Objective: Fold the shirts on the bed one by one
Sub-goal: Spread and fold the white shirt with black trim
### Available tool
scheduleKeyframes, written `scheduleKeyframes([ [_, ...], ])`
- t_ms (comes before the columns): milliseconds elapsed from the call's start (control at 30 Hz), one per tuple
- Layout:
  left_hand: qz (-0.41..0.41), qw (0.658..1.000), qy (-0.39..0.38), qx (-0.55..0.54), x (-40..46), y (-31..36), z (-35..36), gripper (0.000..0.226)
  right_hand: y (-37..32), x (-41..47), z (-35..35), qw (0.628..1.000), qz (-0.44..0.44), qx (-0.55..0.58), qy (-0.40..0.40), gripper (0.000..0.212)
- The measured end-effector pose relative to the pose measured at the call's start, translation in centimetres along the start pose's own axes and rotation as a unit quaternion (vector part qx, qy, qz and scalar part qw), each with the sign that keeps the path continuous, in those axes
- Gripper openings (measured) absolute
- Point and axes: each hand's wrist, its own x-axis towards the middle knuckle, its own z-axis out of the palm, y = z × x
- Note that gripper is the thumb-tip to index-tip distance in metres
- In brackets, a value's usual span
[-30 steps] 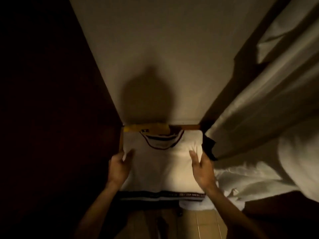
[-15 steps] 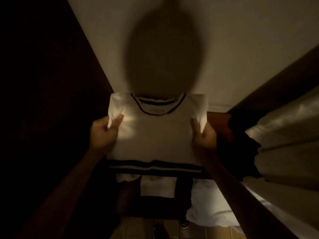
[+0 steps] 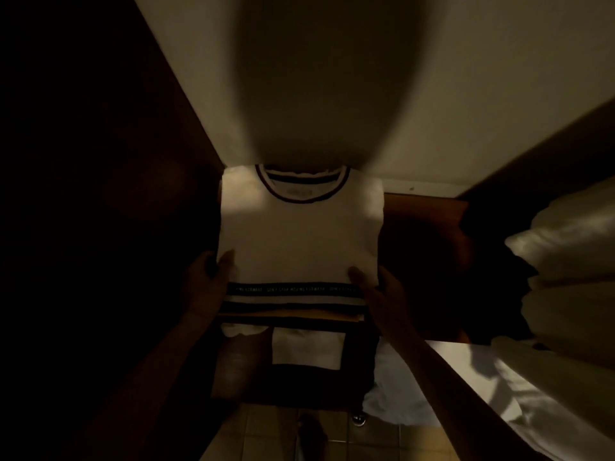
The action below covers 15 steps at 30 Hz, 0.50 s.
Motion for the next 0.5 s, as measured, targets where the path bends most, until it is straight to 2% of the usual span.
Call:
scheduleKeyframes([
  [100,0.072,0.994,0.080,0.036,0.2,0.4,-0.6,0.017,-0.4,-0.6,0.5,0.999,-0.029,0.005,0.022,0.029],
  [200,0.012,0.997,0.029,0.069,-0.6,-0.6,-0.7,0.027,0.2,-1.3,1.3,0.998,0.035,-0.040,0.021,0.045],
  [267,0.016,0.994,0.045,0.103,-1.0,-0.5,-0.5,0.027,0.3,-1.9,2.0,0.982,0.011,-0.169,0.079,0.060],
  [333,0.091,0.986,0.084,0.112,-1.6,1.1,0.7,0.030,-0.8,-1.9,2.5,0.922,-0.126,-0.329,0.159,0.069],
  [400,0.153,0.983,0.038,0.091,-2.3,3.2,3.4,0.039,-2.2,-0.4,3.3,0.870,-0.289,-0.369,0.153,0.070],
  [467,0.199,0.958,-0.014,0.207,-2.6,4.2,6.7,0.059,-3.0,2.2,4.8,0.840,-0.366,-0.386,0.107,0.067],
  [500,0.220,0.931,-0.012,0.292,-2.1,3.8,8.0,0.061,-2.9,3.3,5.6,0.826,-0.375,-0.411,0.084,0.066],
])
